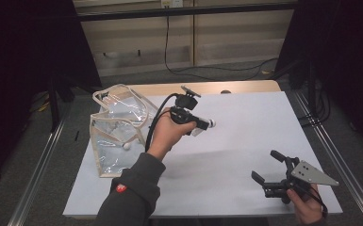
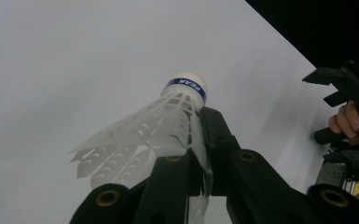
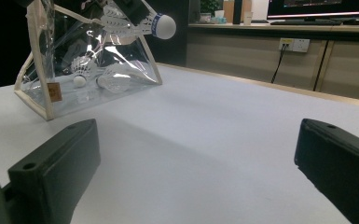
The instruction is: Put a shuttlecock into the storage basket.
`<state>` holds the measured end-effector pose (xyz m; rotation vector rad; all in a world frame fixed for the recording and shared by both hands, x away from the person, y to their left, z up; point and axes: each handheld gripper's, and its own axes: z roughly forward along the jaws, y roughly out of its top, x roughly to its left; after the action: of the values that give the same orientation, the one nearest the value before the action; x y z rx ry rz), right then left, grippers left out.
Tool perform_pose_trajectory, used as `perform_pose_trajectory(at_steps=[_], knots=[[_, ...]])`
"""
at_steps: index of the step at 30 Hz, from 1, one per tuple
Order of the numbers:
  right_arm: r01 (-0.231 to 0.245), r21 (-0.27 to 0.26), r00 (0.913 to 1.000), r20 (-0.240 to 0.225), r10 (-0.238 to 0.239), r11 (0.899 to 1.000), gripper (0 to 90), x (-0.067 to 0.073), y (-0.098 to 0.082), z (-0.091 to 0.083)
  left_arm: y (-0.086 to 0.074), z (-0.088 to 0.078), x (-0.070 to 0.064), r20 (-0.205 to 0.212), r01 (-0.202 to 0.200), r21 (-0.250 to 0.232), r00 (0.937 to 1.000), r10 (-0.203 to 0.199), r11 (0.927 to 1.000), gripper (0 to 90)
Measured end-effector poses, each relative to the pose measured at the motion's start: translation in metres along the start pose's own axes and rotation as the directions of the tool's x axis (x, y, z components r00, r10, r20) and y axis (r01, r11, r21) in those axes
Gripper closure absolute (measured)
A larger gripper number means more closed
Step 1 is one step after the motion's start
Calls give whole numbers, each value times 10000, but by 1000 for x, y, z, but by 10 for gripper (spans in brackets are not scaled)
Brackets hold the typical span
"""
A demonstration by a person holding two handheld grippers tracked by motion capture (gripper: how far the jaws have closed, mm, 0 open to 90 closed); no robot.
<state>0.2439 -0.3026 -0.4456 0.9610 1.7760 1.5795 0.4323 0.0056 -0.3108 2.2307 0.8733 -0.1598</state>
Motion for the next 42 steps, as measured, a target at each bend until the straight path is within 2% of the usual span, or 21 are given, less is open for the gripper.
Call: perform_pose_trajectory(at_steps=[7, 13, 19, 42], knots=[[71, -18, 10000, -11, -71, 10000, 1, 0, 0, 0, 3, -9, -2, -119, -150, 85, 9998, 151, 9999, 886], [87, -16, 10000, -13, -87, 10000, 1, 0, 0, 0, 5, -16, -3, -64, -163, 81, 9998, 164, 9998, 886], [67, -44, 10000, -41, -67, 10000, 1, 0, 0, 0, 7, -21, -4, 47, -140, 78, 9999, 140, 9999, 887], [30, 3, 10000, -15, -30, 10000, 1, 0, 0, 0, 15, -46, -5, -25, -69, 74, 10000, 69, 9999, 887]])
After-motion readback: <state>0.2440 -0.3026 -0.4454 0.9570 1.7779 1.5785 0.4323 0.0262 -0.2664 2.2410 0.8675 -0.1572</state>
